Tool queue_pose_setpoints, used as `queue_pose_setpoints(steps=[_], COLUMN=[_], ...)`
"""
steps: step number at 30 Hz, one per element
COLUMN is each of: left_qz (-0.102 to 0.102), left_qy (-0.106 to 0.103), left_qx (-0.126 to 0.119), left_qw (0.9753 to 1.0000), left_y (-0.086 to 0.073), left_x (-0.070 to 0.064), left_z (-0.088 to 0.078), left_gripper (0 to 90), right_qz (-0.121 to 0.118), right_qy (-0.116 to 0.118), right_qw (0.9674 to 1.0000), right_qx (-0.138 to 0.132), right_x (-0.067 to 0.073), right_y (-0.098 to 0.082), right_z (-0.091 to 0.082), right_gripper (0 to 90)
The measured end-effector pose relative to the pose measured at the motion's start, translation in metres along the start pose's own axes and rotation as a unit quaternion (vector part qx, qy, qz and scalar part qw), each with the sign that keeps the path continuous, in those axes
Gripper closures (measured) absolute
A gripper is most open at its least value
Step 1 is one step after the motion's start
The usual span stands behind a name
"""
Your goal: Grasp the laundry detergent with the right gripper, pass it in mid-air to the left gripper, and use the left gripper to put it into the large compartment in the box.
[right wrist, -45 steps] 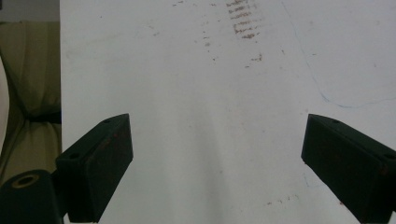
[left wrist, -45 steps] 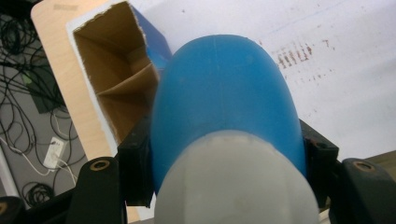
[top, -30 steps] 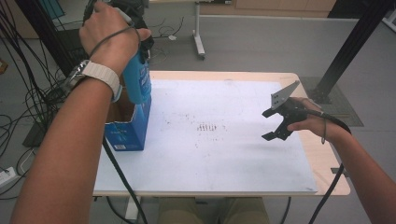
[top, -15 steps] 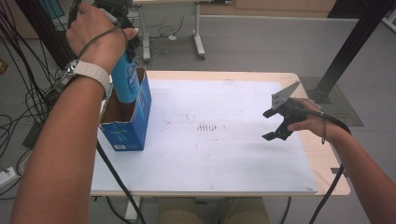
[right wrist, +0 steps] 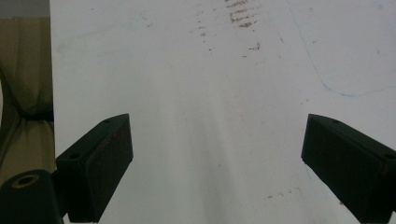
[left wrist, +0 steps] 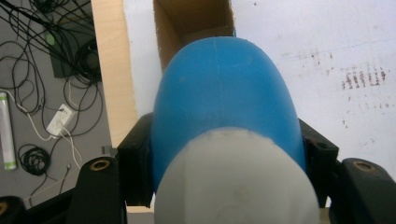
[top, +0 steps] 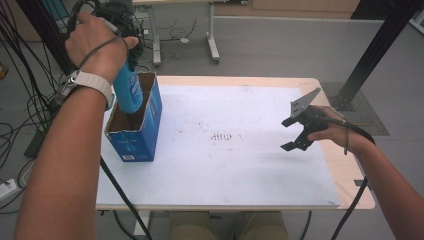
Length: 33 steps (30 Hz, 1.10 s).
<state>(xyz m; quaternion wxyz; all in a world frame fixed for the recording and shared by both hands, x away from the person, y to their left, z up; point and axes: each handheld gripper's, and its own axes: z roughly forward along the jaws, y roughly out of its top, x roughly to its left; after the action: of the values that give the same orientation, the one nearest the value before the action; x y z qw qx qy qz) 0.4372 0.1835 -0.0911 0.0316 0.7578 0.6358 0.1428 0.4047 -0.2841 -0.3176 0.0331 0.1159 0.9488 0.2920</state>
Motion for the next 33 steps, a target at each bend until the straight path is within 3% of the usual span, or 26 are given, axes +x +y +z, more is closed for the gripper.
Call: queue_pose_setpoints(steps=[11,33], left_qz=[0.004,0.009], left_qy=[-0.001,-0.007], left_qx=[-0.002,0.009], left_qw=[1.0000,0.9999], left_y=[-0.003,-0.010], left_x=[0.005,0.008], left_z=[0.018,0.071], left_gripper=[37.2,37.2], right_qz=[0.003,0.015], right_qy=[0.001,0.000], right_qw=[1.0000,0.9999], right_qx=[0.002,0.008], right_x=[0.001,0.001], right_y=[-0.001,-0.006], right_z=[0.002,0.005], right_gripper=[8.8,8.8])
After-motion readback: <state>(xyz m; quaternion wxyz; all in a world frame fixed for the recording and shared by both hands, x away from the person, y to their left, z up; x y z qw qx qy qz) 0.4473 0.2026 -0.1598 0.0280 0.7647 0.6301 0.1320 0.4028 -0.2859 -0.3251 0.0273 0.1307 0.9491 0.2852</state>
